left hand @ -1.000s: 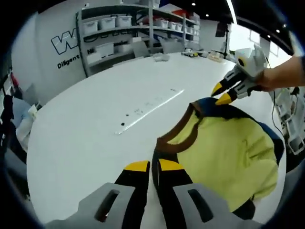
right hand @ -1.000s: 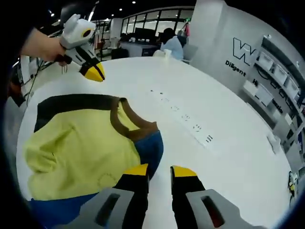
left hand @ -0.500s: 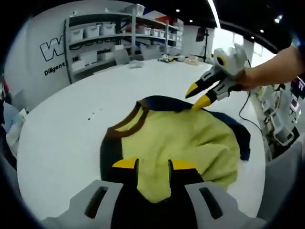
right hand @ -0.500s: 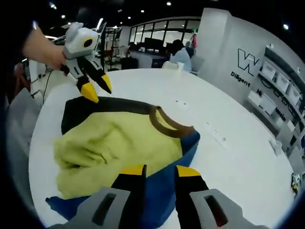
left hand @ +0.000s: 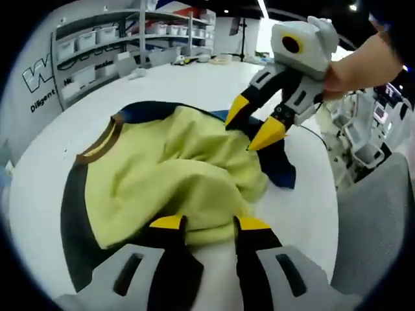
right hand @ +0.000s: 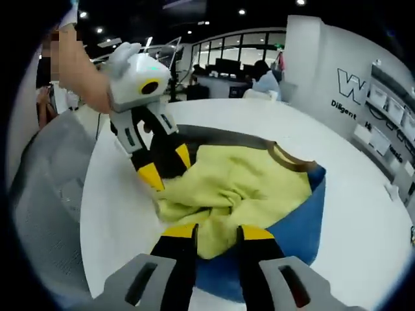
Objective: Fold the garment on the visible template until the final outline fits inside the template.
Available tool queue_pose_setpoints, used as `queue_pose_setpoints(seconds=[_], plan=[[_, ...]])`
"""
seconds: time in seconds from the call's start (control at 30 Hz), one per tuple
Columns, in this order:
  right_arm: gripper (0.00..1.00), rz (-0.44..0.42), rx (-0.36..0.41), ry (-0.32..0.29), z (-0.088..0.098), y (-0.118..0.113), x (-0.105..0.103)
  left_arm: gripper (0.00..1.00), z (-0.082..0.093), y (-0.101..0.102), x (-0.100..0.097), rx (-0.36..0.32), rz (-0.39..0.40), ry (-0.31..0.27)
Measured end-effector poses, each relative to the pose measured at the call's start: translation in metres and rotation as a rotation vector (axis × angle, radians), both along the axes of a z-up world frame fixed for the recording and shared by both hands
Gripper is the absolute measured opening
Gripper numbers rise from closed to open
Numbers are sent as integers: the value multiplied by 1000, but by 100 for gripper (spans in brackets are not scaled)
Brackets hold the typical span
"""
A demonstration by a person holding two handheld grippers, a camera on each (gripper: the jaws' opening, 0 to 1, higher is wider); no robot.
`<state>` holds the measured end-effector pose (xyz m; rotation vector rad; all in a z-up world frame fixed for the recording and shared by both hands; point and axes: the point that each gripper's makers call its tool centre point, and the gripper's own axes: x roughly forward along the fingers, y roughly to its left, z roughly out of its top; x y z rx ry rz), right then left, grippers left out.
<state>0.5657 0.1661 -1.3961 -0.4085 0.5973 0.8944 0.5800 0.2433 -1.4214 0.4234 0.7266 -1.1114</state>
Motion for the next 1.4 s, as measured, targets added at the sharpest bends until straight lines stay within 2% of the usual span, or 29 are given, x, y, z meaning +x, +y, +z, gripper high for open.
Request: queue_pose_setpoints(seconds=[0.13, 0.27, 0.33, 0.4, 0.47, 0.5, 0.63, 0.7, 0.77, 0.8, 0.83, 0.87, 0.9, 0.93, 0.97, 1.07, 1.17, 1.2, 1.23, 1.27, 1.3, 1.37, 1.4], plan=[[17, 6, 1, -1, -4, 6, -12, 32, 5, 3, -2, -6, 22, -8], [16, 9, -18, 0, -11, 10, -20, 35, 6, 6, -13, -14, 34, 5], [16, -4, -14, 12, -15, 11, -24, 35, 4, 6, -17, -7, 36, 5], [14, -29, -59, -15, -18, 6, -24, 38, -1, 5, -19, -2, 41, 18], [14, -76, -22, 13, -18, 7, -26, 37, -4, 2, -20, 7, 40, 12], [15, -77, -27, 8, -21, 7, -27, 37, -5, 2, -19, 16, 40, 3], [15, -109, -53, 21, -27, 6, -29, 30, -10, 1, -12, 31, 57, -2], [14, -144, -56, -3, -22, 4, -28, 18, -9, 1, -11, 30, 52, -5], [10, -214, -84, -18, -21, -7, -27, 2, -9, 3, -10, 37, 51, -9], [6, -258, -93, -22, -19, -13, -28, 2, -8, 4, -9, 36, 54, -10], [2, -261, -68, -1, -20, -11, -32, 1, -6, 5, -9, 27, 69, 0], [2, -255, -53, 11, -22, -9, -35, 1, -3, 7, -10, 6, 93, 21], [5, -253, -15, 79, -29, -2, -44, 1, -1, 9, -9, -1, 106, 29], [9, -246, 1, 101, -32, 1, -47, 1, 3, 11, -8, -17, 124, 36], [12, -240, -21, 78, -36, 1, -44, 1, 5, 13, -9, -30, 134, 42], [16, -235, 16, 98, -38, 11, -36, 1, 11, 20, -8, -51, 162, 48], [20, -235, -1, 96, -41, 16, -26, 1, 20, 26, -9, -83, 202, 72], [18, -238, 2, 97, -42, 17, -22, 1, 22, 28, -9, -93, 211, 79], [11, -236, -3, 91, -42, 18, -20, 1, 25, 30, -9, -100, 219, 79], [4, -207, -66, 72, -44, 11, -19, 1, 28, 33, -9, -108, 228, 78], [0, -208, -73, 84, -44, 10, -20, 1, 30, 35, -9, -115, 234, 81], [0, -214, -9, 88, -35, 11, -21, 1, 36, 40, -9, -133, 255, 97], [0, -210, -9, 84, -31, 7, -23, 1, 39, 43, -10, -140, 261, 106]])
